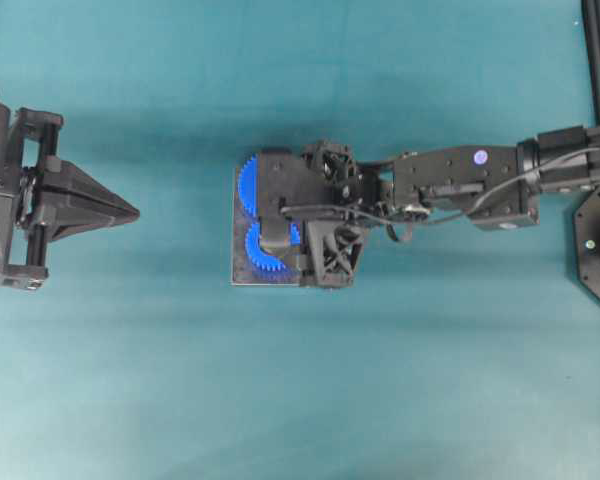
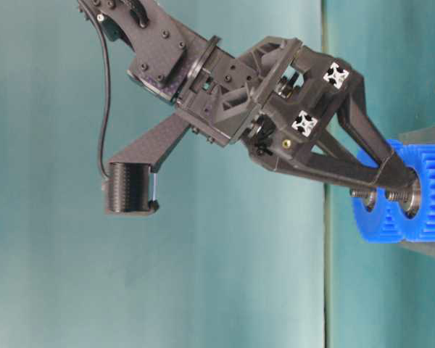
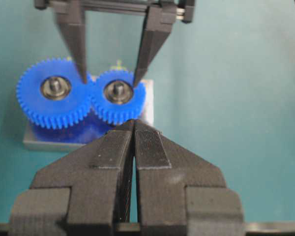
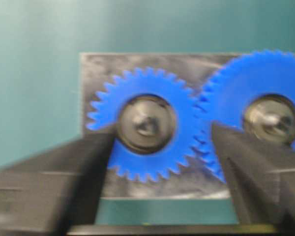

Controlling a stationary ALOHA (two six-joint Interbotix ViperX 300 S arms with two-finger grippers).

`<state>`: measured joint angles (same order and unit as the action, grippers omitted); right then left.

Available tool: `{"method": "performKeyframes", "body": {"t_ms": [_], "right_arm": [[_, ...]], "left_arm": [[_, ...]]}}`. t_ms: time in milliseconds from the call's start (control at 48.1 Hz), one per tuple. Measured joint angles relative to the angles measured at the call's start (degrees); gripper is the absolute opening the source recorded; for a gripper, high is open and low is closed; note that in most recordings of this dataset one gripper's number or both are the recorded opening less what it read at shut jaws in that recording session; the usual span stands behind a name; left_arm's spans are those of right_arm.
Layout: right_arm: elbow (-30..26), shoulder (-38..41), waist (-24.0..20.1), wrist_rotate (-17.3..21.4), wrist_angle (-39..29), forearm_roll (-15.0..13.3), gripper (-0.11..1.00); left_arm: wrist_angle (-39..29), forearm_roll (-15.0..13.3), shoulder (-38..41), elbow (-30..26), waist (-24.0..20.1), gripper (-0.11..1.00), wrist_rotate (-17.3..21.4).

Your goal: Insert the washer onto the shaft.

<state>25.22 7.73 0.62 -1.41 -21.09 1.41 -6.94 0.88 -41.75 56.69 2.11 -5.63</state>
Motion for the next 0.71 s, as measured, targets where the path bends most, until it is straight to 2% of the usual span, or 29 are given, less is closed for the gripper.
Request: {"method": "performKeyframes", "body": {"t_ms": [83,707], "right_arm": [[0.0,-0.09,0.0,0.0,-0.7,0.0,0.77],[0.7,-4.13,0.7,0.0,-1.32,-0.09,0.75]], "left_arm": [[0.0,0.0,0.0,0.0,0.0,0.0,0.0],[0.0,0.0,0.0,0.0,0.0,0.0,0.0]]}}
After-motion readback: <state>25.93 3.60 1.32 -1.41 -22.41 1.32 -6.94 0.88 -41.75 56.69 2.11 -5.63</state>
